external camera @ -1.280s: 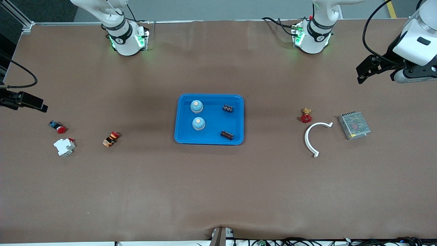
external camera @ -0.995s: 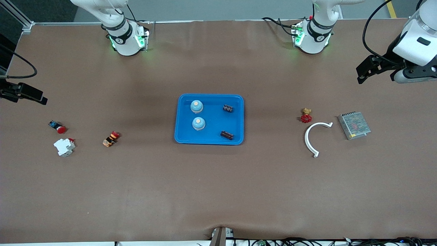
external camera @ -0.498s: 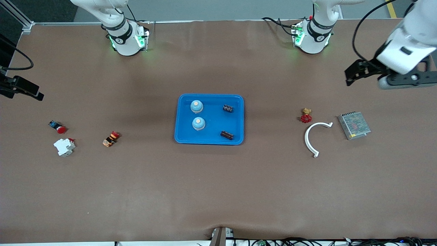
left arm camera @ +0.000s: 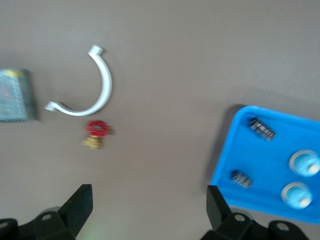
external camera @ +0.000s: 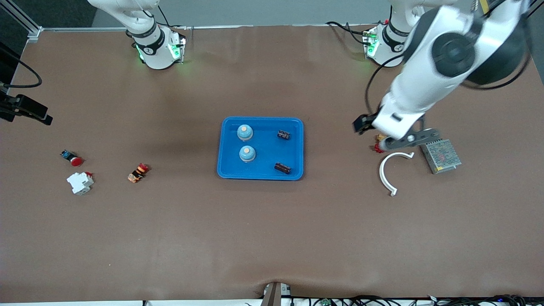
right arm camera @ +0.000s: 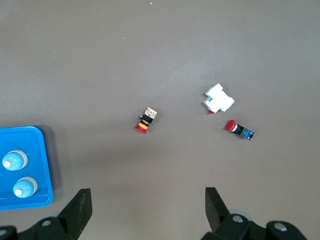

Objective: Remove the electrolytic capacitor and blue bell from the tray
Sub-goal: 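Reach the left gripper to a capacitor while the right gripper reaches a bell, then grasp and lift the capacitor with the left gripper while the right lifts a bell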

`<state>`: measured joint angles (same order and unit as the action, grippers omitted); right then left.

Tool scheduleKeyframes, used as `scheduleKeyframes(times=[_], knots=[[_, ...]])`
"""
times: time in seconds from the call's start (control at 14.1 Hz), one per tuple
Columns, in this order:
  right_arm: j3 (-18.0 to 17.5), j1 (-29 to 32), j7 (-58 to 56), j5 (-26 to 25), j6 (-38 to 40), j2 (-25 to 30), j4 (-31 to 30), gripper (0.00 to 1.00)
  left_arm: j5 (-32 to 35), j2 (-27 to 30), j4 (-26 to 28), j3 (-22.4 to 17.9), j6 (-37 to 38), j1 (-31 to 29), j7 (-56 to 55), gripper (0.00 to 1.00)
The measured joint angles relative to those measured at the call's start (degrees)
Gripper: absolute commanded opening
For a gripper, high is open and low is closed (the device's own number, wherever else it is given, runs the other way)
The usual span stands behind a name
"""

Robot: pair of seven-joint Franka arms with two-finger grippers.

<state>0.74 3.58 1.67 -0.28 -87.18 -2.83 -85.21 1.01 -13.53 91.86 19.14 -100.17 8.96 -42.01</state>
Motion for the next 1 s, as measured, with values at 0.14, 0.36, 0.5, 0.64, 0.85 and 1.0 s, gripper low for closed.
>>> scheduleKeyframes(times=[0.14,0.36,0.5,0.64,0.85,1.0], knots=[[-0.4,-0.4,0.6,0.0,0.0,0.0,-0.8,1.0,0.7,-5.2,0.1,0.0,-5.9,3.6,-9.3,1.0],[-0.9,-2.5,7.2,2.0,-3.6,0.0,-5.7,1.0,1.3,-12.9,0.2,0.0,-17.3,7.1,-22.2,1.0],[-1.1,-5.6,13.9,2.6,-8.7,-0.2,-10.9,1.0,1.4,-17.3,0.1,0.0,-24.6,8.7,-28.4,1.0],[-1.3,-9.7,18.9,2.7,-13.7,-0.4,-16.1,1.0,1.8,-21.3,0.0,0.0,-30.4,10.7,-33.1,1.0],[-1.5,-15.0,22.0,3.0,-20.7,-0.6,-24.5,1.0,4.2,-25.7,-0.3,-0.1,-35.0,13.8,-39.2,0.93],[-1.5,-17.8,24.2,4.6,-26.1,-0.6,-29.3,1.0,4.5,-27.9,-0.4,-0.1,-38.0,15.0,-41.9,0.86]])
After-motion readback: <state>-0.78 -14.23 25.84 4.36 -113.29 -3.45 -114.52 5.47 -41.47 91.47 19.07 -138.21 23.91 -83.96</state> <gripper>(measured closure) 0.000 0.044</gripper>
